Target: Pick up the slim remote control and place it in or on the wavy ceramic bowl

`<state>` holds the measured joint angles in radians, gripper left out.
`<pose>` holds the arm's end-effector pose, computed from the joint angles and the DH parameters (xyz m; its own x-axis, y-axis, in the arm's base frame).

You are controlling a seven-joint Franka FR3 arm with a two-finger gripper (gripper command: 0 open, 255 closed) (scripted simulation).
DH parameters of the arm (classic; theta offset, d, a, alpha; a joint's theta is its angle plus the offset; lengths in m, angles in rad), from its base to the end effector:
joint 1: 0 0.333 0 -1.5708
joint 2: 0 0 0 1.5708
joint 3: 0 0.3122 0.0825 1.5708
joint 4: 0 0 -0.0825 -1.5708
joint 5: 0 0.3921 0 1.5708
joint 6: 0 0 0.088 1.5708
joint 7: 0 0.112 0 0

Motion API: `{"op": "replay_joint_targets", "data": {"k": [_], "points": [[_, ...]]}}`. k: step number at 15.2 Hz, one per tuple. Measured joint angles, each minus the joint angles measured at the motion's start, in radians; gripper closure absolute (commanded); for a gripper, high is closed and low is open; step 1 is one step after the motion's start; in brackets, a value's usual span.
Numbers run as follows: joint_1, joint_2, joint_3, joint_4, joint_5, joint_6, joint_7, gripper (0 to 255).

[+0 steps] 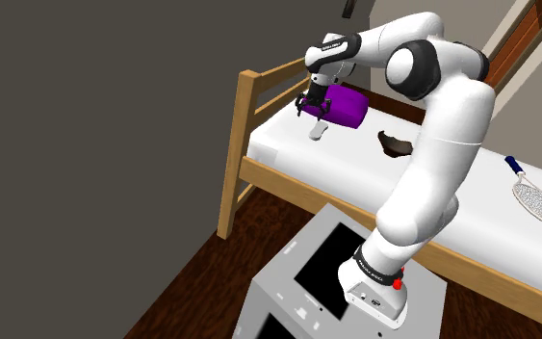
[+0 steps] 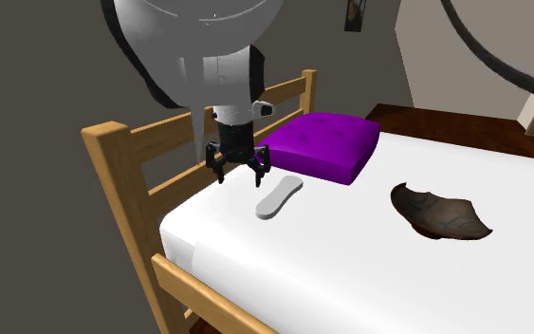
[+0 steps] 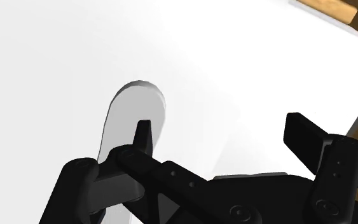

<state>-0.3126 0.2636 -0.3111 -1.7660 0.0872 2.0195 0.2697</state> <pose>0.5259 -0.3564 0.4076 0.6051 -0.7962 0.0037 -0.7962 -0.6051 0.0002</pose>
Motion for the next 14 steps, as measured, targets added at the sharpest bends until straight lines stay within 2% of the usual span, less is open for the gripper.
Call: {"op": "replay_joint_targets", "data": {"k": [9,14], "points": [[-0.127,0.250,-0.056,0.250,0.089,-0.025,0.070,0],[-0.147,0.293,-0.060,0.256,0.107,0.007,0.080,0]]}}
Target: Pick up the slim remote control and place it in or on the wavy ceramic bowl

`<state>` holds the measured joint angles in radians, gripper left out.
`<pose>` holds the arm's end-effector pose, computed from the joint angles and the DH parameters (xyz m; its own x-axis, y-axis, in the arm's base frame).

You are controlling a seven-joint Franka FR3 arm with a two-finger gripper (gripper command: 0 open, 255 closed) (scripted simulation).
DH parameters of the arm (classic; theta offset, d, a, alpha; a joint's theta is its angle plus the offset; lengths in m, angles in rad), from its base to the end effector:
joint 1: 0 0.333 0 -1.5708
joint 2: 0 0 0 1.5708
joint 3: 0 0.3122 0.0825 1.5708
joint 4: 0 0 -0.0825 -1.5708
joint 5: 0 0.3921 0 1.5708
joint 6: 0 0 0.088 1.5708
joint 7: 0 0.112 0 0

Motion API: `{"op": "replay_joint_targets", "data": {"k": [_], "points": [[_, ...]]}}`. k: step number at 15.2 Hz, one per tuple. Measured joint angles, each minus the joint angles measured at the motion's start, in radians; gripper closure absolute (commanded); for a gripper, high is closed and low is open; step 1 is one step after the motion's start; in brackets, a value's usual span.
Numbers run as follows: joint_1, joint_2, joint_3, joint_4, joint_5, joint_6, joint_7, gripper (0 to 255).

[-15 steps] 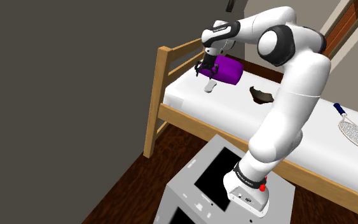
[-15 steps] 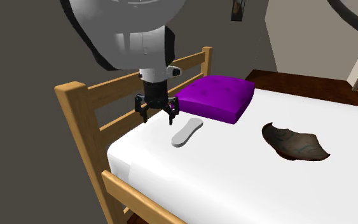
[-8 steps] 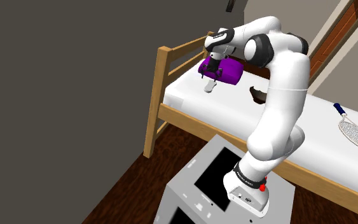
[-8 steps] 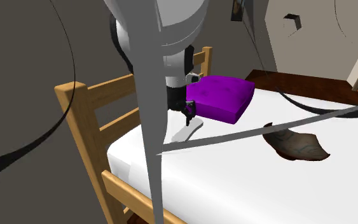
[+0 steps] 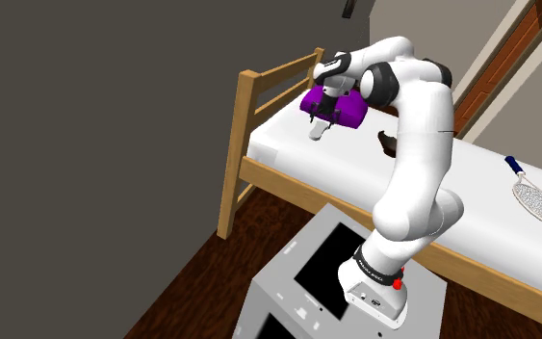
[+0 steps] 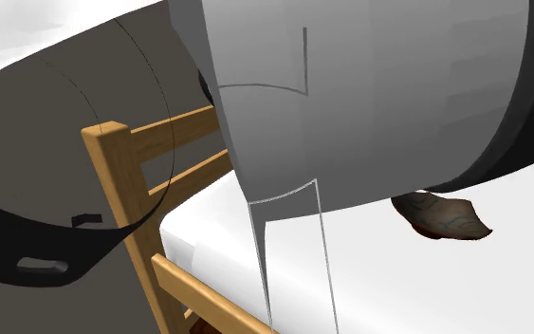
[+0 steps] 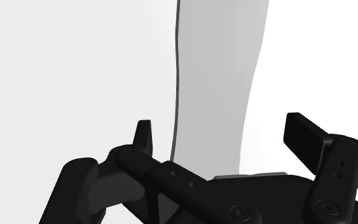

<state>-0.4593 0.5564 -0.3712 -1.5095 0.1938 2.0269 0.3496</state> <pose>0.5109 -0.4833 0.3458 0.3489 -0.9371 0.0077 -0.9371 -0.3488 0.0174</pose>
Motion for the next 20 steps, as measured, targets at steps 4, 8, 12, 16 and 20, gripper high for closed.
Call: {"op": "replay_joint_targets", "data": {"k": [4,8,12,16,20], "points": [[-0.005,0.024,0.005,-0.015,0.009,0.037,-0.006,0],[-0.005,0.027,0.006,-0.020,0.011,0.046,-0.006,0],[-0.005,0.027,0.006,-0.020,0.011,0.047,-0.007,255],[-0.005,0.027,0.006,-0.020,0.011,0.046,-0.006,255],[-0.005,0.027,0.006,-0.020,0.011,0.046,-0.006,255]]}}
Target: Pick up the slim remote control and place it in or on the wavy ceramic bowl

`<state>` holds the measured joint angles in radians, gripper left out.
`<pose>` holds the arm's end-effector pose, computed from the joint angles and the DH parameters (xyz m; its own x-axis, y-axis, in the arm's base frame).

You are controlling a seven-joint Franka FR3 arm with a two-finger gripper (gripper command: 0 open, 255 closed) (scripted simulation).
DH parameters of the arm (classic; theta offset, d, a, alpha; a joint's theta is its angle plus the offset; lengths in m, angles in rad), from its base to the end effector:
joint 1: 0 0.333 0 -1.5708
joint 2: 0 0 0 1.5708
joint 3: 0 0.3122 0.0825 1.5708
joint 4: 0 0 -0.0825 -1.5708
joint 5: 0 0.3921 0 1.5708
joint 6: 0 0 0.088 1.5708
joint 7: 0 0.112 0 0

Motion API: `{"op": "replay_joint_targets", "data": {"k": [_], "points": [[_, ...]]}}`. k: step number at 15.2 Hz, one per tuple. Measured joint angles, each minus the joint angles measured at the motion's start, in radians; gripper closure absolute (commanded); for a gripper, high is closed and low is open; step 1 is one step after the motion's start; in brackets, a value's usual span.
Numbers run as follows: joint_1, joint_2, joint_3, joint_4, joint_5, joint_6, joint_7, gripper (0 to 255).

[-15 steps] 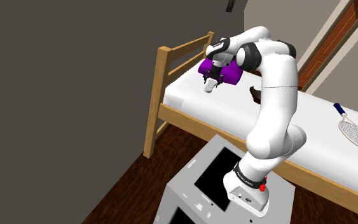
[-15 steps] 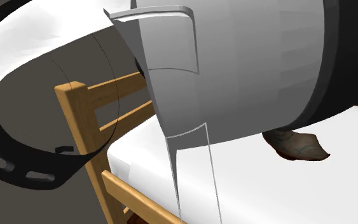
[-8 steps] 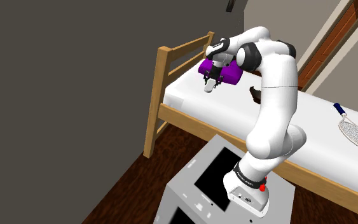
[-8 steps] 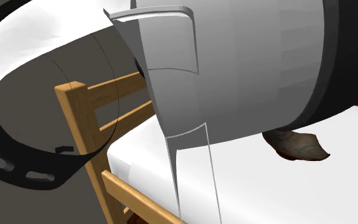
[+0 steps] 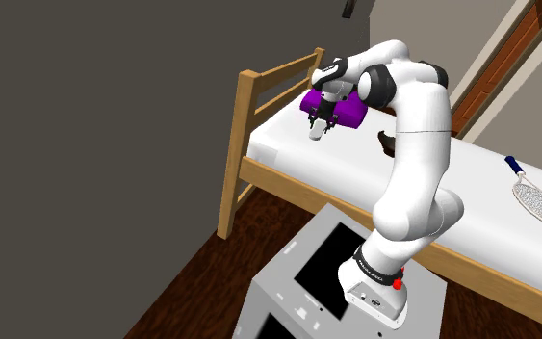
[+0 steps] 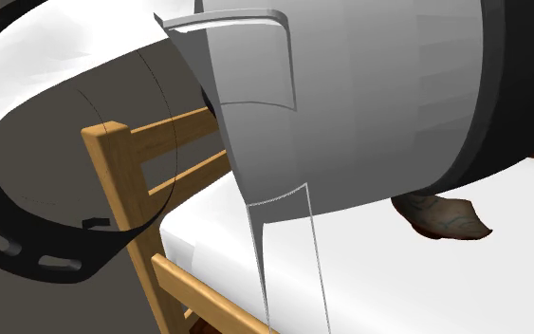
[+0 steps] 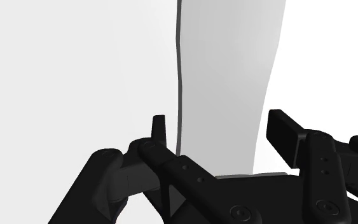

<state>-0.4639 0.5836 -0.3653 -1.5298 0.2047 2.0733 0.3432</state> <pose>0.5104 -0.4848 0.3215 0.3477 -0.9376 0.0080 -0.9375 -0.3475 0.0173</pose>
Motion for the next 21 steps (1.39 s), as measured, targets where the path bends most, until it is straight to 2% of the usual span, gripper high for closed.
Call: {"op": "replay_joint_targets", "data": {"k": [5,21], "points": [[0.002,-0.017,-0.004,0.013,-0.007,-0.030,0.004,255],[-0.002,-0.068,-0.019,0.152,-0.031,-0.216,0.019,255]]}}
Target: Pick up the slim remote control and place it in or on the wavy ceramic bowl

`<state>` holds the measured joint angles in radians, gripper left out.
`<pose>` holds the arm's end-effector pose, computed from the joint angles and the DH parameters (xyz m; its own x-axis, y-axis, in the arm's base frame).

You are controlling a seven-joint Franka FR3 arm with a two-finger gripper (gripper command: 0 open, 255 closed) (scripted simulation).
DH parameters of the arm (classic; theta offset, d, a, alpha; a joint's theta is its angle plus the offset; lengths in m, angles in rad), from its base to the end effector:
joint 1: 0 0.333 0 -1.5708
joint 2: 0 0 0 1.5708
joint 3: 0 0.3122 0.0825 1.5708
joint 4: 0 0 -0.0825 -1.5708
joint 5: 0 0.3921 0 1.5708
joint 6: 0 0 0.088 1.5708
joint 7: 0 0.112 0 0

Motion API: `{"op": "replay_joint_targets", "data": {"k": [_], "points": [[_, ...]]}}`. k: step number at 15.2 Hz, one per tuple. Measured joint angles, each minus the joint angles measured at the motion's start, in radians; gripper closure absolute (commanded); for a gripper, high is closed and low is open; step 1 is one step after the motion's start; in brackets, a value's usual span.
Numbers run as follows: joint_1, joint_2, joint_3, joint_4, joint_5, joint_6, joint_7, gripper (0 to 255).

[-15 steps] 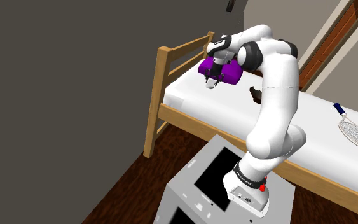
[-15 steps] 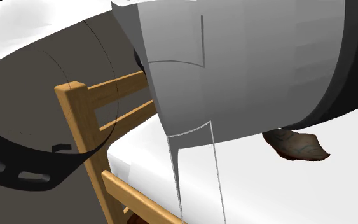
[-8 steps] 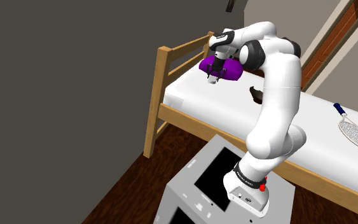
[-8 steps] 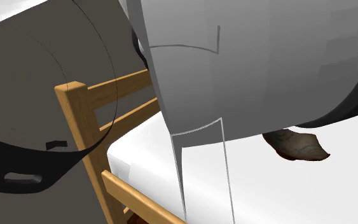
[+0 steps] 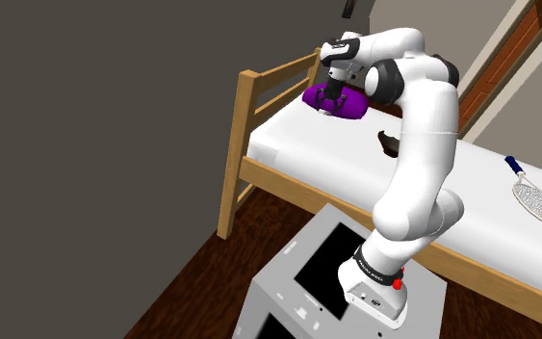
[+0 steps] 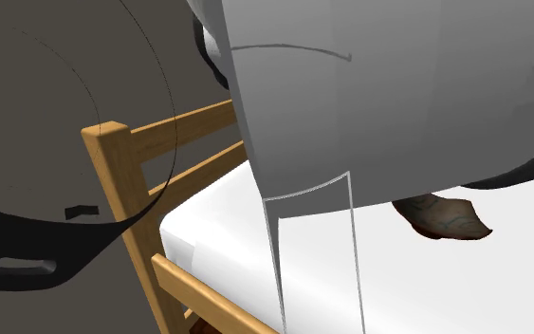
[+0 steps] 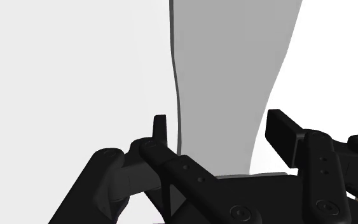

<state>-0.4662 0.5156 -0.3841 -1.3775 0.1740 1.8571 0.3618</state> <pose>0.5119 -0.4864 0.4223 0.3477 -0.9376 0.0075 -0.9375 -0.3475 0.0174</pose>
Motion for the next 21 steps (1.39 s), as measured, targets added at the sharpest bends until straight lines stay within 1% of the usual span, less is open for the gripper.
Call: {"op": "replay_joint_targets", "data": {"k": [9,10,12,14,17,19,21], "points": [[-0.009,-0.011,-0.005,0.103,-0.006,-0.112,0.005,255],[-0.011,-0.021,-0.007,0.090,-0.008,-0.109,-0.001,255],[-0.032,-0.036,-0.017,0.077,-0.009,-0.112,-0.033,255],[-0.045,-0.074,-0.029,0.020,-0.017,-0.093,-0.065,255],[-0.074,-0.106,-0.046,-0.038,-0.022,-0.067,-0.118,255],[-0.095,-0.135,-0.061,-0.067,-0.029,-0.065,-0.155,255],[-0.123,-0.148,-0.075,-0.091,-0.029,-0.055,-0.200,255]]}}
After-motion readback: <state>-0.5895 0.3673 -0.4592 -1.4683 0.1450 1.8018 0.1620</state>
